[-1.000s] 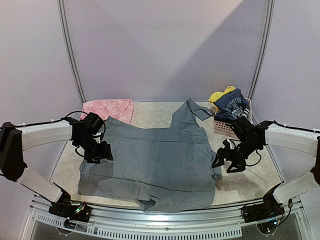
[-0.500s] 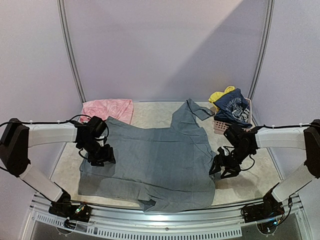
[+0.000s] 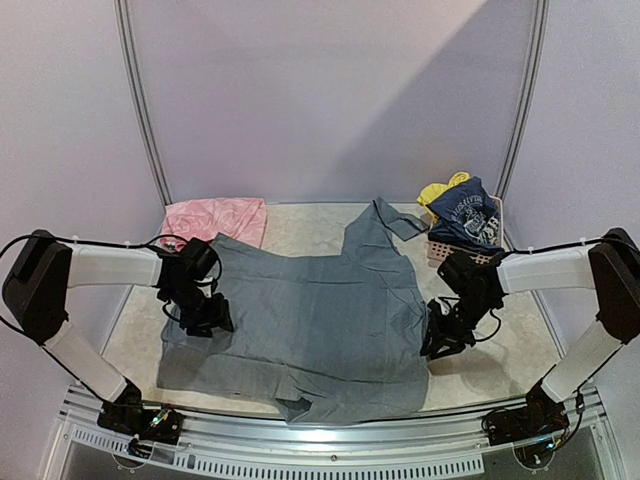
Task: Fold and stack the mixed laundry pile
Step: Move the crumpled shirt to the center of the board.
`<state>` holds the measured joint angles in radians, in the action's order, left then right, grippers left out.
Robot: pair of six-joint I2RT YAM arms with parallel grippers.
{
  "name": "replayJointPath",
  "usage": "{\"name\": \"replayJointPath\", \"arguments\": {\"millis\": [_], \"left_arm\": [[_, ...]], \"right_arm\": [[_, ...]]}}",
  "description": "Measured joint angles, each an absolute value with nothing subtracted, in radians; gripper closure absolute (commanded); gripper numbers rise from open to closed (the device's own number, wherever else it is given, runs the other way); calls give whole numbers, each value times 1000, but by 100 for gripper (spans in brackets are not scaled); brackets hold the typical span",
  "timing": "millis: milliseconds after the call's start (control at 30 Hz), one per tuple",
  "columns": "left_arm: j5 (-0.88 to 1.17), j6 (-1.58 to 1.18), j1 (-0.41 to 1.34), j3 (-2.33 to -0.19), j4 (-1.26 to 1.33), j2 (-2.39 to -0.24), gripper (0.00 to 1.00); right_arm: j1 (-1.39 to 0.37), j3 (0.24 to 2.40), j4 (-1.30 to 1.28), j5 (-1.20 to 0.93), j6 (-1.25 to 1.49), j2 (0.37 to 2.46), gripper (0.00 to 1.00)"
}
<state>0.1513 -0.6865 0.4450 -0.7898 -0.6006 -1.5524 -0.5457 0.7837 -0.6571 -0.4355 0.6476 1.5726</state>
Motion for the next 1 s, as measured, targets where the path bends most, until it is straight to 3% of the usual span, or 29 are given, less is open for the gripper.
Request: {"name": "replayJointPath", "arguments": {"millis": [267, 700, 833, 1000], "left_arm": [[172, -685, 445, -853, -586, -1619, 44], [199, -680, 446, -1005, -592, -1754, 45], [193, -664, 450, -1058, -603, -1792, 44], [168, -632, 470, -1087, -638, -1794, 39]], "right_arm": [[-506, 890, -715, -359, 602, 1644, 90], [-317, 1201, -843, -289, 456, 1797, 91], [-297, 1294, -877, -281, 419, 1850, 86], [-294, 1318, -907, -279, 393, 1860, 72]]}}
